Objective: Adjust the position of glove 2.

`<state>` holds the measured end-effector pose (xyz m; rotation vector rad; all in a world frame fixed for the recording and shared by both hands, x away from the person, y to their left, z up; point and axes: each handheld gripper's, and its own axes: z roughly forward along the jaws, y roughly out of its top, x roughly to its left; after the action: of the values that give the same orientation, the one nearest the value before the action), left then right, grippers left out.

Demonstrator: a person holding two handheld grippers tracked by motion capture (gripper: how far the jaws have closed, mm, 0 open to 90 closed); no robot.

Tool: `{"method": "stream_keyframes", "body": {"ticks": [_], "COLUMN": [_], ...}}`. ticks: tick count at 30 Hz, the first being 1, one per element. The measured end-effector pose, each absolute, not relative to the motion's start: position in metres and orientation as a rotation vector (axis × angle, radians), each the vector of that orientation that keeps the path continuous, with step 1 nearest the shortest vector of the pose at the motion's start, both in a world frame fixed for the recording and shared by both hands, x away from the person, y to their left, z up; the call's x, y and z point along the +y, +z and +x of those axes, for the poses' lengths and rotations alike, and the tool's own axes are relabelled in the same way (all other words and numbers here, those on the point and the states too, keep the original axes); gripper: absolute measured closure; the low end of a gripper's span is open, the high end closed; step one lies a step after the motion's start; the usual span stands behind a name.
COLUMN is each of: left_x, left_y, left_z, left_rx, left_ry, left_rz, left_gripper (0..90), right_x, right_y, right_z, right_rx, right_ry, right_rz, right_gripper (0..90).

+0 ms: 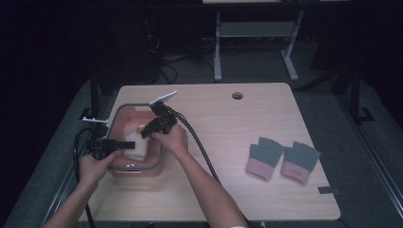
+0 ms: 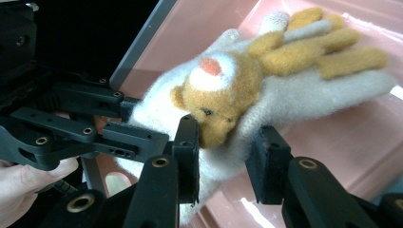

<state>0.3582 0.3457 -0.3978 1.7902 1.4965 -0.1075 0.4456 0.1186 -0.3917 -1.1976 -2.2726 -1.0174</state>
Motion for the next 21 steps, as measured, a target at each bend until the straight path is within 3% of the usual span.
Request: {"method": "stream_keyframes", "body": {"ticks": [14, 21], "left_x": [0.342, 0.345], "left_y": [-0.406, -0.403], "left_z": [0.358, 0.358], "left_rx": [1.532, 1.561], "left_ry": [-0.092, -0.081], "left_rz": [1.891, 1.86], "left_gripper": [67.3, 53.9], "right_x": [0.109, 0.107], "right_y": [-0.385, -0.385], "right_z": [0.447, 0.446], "right_rx": [-2.288, -2.286], "right_ry": [-1.054, -1.053], "right_rz": [-1.27, -1.261], "right_gripper": [62.6, 63.0]}}
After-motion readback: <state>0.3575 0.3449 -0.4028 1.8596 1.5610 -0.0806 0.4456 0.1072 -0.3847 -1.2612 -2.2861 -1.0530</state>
